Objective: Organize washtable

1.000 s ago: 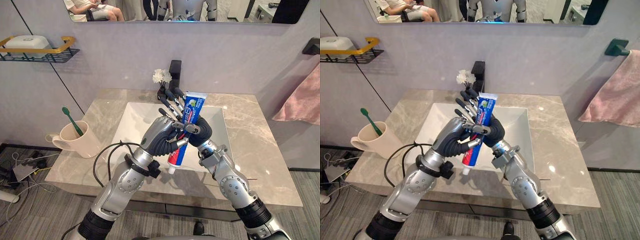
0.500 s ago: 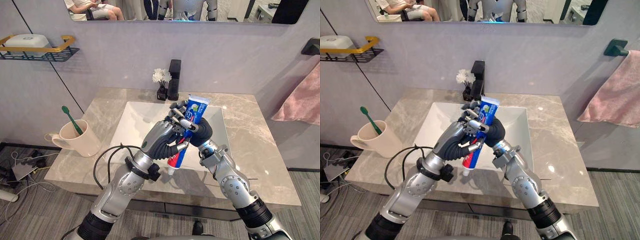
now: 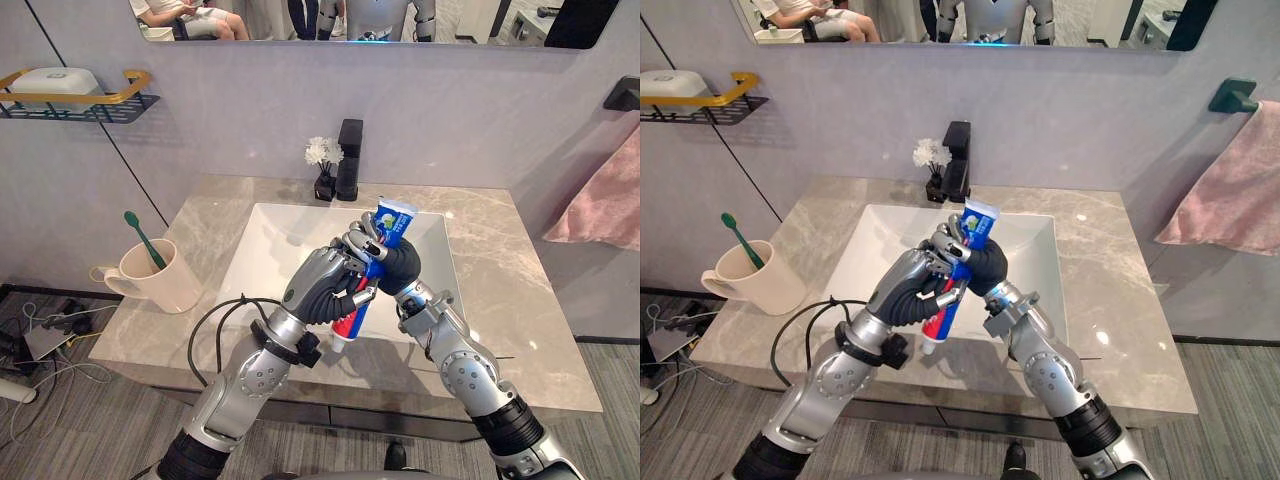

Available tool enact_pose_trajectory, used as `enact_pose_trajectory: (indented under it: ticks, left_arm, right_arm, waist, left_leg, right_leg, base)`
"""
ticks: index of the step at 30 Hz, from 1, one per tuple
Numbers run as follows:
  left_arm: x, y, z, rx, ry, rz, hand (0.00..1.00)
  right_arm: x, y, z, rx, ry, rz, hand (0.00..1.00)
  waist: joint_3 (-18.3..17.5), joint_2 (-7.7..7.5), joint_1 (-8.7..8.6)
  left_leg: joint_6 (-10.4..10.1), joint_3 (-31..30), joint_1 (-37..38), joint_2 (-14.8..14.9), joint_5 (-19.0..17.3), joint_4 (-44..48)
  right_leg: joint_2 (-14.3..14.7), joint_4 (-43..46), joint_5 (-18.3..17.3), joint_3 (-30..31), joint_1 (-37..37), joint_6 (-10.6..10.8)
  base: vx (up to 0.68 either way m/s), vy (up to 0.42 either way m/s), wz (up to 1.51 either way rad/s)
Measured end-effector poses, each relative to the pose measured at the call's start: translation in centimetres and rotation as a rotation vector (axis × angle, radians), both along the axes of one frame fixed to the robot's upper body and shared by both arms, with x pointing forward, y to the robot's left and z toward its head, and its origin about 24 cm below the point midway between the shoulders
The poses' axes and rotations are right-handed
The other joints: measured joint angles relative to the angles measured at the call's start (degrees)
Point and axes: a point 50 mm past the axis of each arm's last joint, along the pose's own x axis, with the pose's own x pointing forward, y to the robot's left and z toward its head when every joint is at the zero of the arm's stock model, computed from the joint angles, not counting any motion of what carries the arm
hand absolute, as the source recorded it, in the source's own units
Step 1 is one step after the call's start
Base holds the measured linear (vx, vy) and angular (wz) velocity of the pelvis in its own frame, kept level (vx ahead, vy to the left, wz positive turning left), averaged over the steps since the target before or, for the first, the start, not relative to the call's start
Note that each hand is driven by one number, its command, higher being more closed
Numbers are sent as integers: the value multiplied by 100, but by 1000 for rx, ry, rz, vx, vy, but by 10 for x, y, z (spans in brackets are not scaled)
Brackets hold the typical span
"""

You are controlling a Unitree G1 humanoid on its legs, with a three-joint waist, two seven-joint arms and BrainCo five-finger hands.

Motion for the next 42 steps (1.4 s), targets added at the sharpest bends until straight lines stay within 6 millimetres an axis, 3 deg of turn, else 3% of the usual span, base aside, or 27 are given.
enact_pose_trajectory:
  ticks: [8, 10, 14, 20, 27, 31, 38, 42]
  left_arm:
    - [-3, 16, 11, -79, -35, 111, 0]
    - [-4, 20, 16, -89, -55, 130, 0]
    - [-7, 47, 32, -139, -144, 271, 0]
    - [-16, 51, 45, -167, -217, 285, 0]
    - [-25, 73, 66, -243, -334, 380, 0]
    - [-30, 88, 71, -325, -375, 459, 0]
    - [-56, 153, 54, -530, -366, 836, 0]
    - [-70, 196, 22, -684, -270, 1082, 0]
  right_arm:
    - [2, 5, 10, 61, -36, -9, 100]
    - [3, 3, 13, 72, -49, -22, 100]
    - [6, -7, 17, 92, -65, -73, 100]
    - [9, -15, 19, 105, -77, -111, 100]
    - [9, -16, 20, 106, -79, -115, 100]
    - [8, -22, 21, 118, -87, -145, 100]
    - [3, -40, 19, 158, -94, -249, 100]
    - [2, -54, 15, 161, -91, -326, 100]
  waist:
    - [0, 0, 101]
    - [-3, -5, 127]
    - [-6, -11, 137]
    - [-7, -13, 145]
    - [-7, -13, 155]
    - [-7, -14, 266]
    - [-5, -19, 345]
    - [-4, -24, 449]
  left_leg:
    - [6, -1, 11, 0, 18, -15]
    - [12, -20, 31, -6, 56, -76]
    - [9, -35, 48, -8, 86, -127]
    - [6, -41, 52, -6, 90, -137]
    - [0, -117, 57, -3, 122, -179]
    - [-2, -142, 53, -1, 125, -188]
    - [-8, -164, 57, -2, 128, -272]
    - [-19, -199, 54, 1, 163, -331]
  right_leg:
    - [-1, 0, 0, -7, 8, 0]
    - [-4, 0, 0, -28, 16, 0]
    - [-5, 0, 0, -43, 21, 0]
    - [-4, 0, -1, -51, 24, 0]
    - [-4, 0, -1, -137, 80, 0]
    - [-5, -2, -4, -173, 99, 0]
    - [-9, -3, -27, -203, 102, 1]
    - [-8, -3, -56, -256, 99, -9]
  base:
    - [0, 0, 0]
    - [-1, -1, 6]
    - [-2, -1, 1]
    - [0, 0, 0]
    - [-12, -3, 5]
    - [-19, -3, 3]
    - [-2, 0, 0]
    - [-6, -6, 5]
